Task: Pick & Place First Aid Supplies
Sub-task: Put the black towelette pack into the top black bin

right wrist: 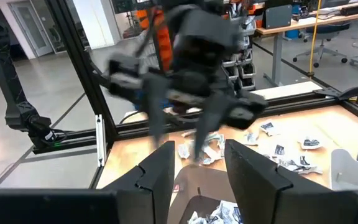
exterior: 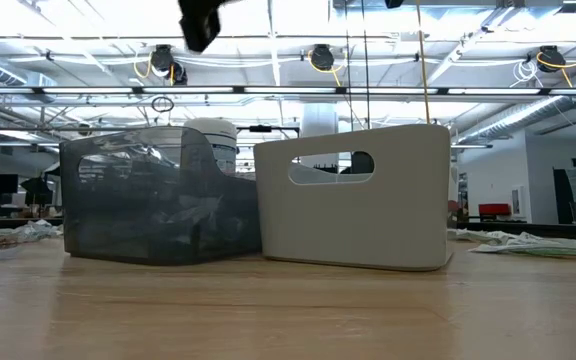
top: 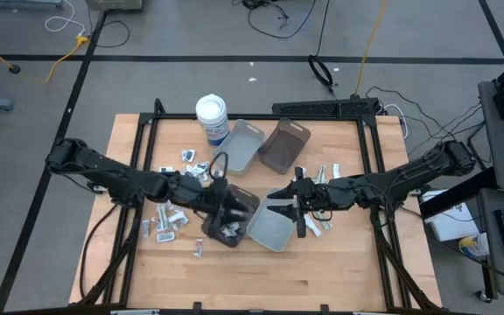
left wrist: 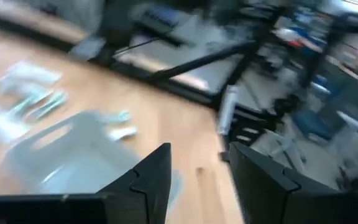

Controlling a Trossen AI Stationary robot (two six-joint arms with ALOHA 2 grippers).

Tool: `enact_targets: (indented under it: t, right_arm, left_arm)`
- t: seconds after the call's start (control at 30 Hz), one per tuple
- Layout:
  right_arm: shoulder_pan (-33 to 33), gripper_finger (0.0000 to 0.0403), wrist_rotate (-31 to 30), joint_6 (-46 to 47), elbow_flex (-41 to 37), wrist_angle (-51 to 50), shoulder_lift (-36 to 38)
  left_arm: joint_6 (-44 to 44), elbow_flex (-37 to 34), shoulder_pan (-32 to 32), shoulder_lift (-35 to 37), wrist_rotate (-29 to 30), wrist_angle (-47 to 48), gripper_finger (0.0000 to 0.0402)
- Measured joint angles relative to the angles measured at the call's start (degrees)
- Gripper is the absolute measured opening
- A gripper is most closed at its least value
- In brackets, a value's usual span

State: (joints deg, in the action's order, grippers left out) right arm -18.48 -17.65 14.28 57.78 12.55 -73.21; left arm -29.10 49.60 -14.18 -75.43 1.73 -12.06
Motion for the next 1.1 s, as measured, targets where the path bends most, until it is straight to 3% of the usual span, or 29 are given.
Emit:
enact_targets:
  t: [0.33,0.67,0.87,1.1]
  right_arm:
    - [0.0,0.0137,-0.14,0.01,-0.04,-1.08,0.0]
    - [0.41,0.0137,-0.2,-0.19,-0.04,-1.72,0.0]
    - [1.8,0.0137,-0.25,-0.19,-0.04,-1.71,0.0]
    - [4.09,0.0137,-0.26,-0.02,-0.04,-1.61,-0.02]
  left_arm:
    - [-17.12,-0.01,5.79,6.81,4.41,21.9,0.017]
    - [-31.5,0.0,12.61,15.71,2.29,50.5,0.017]
    - [-31.92,0.02,18.09,17.84,0.84,66.91,0.017]
    - [-27.06,0.02,27.8,17.31,-0.72,75.4,0.017]
